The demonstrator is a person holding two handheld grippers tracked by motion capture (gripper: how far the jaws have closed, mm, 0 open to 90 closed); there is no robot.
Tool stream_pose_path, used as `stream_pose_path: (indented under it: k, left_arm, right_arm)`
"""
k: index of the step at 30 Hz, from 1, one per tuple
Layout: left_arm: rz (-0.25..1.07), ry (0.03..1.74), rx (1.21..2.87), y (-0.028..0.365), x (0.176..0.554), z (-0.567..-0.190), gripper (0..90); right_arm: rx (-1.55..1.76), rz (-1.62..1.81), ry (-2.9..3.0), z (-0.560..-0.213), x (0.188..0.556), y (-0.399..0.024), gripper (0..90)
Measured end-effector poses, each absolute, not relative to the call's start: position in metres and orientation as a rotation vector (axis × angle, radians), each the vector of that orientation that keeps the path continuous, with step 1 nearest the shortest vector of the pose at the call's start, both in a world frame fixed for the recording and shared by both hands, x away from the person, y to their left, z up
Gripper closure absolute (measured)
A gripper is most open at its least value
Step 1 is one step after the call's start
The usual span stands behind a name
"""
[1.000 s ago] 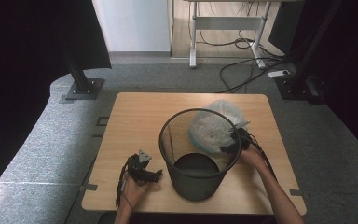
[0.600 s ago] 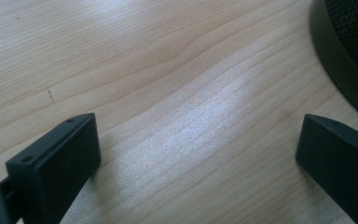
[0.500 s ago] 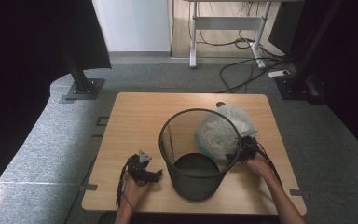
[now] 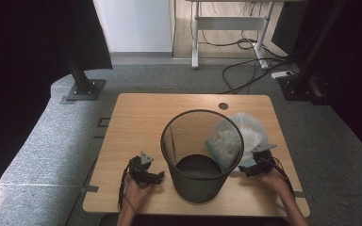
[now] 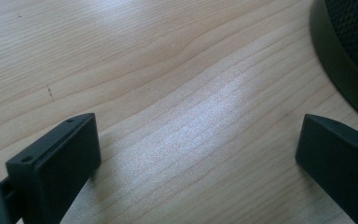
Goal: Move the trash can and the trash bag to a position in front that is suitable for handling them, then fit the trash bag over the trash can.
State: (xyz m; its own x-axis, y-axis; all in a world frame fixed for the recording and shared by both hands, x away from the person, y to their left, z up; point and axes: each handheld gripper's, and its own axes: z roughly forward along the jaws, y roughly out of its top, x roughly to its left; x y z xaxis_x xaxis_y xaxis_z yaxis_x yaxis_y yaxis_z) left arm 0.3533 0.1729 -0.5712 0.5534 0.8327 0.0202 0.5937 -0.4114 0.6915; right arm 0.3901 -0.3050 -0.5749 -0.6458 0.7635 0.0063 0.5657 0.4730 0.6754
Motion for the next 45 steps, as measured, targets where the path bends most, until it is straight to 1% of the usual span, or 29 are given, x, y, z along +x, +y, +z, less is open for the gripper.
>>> stream_pose_path:
  k: [10,21,29,36,45]
  left_arm:
    - [0.483,1.142,2.149,0.172,0.352,-0.571,0.0]
    - [0.479,1.133,2.155,0.171,0.351,-0.571,0.0]
    - [0.479,1.129,2.157,0.171,0.351,-0.571,0.0]
    - [0.478,1.129,2.156,0.171,0.351,-0.571,0.0]
    - [0.477,1.126,2.157,0.171,0.351,-0.571,0.0]
  right_arm:
    - [1.238,0.973,2.287,-0.580,0.342,-0.329,0.0]
    - [1.290,0.959,2.246,-0.580,0.308,-0.341,0.0]
    - [1.291,0.954,2.249,-0.580,0.293,-0.347,0.0]
    - [1.267,0.946,2.298,-0.575,0.290,-0.351,0.0]
    - [1.249,1.023,2.292,-0.548,0.282,-0.351,0.0]
